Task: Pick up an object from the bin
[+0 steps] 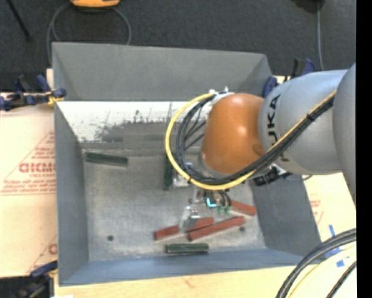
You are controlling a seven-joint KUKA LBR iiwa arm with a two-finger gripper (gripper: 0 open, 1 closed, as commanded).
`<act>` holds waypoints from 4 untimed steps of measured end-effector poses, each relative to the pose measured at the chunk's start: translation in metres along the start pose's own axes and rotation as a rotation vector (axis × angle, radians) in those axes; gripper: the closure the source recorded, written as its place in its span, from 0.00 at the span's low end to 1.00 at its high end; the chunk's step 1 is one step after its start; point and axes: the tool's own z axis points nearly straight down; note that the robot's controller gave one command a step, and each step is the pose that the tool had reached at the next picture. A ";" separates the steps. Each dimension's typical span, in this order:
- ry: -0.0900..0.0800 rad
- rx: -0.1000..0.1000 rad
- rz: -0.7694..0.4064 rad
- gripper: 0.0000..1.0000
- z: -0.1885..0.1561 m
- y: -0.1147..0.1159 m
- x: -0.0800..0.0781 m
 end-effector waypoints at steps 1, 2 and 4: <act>-0.007 0.000 0.002 0.00 -0.004 0.000 -0.002; -0.014 0.001 -0.047 0.00 0.049 -0.056 0.013; -0.009 0.000 -0.062 0.00 0.033 -0.075 0.019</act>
Offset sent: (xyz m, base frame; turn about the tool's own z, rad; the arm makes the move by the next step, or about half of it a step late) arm -0.0209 -0.0798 -0.0716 -0.0581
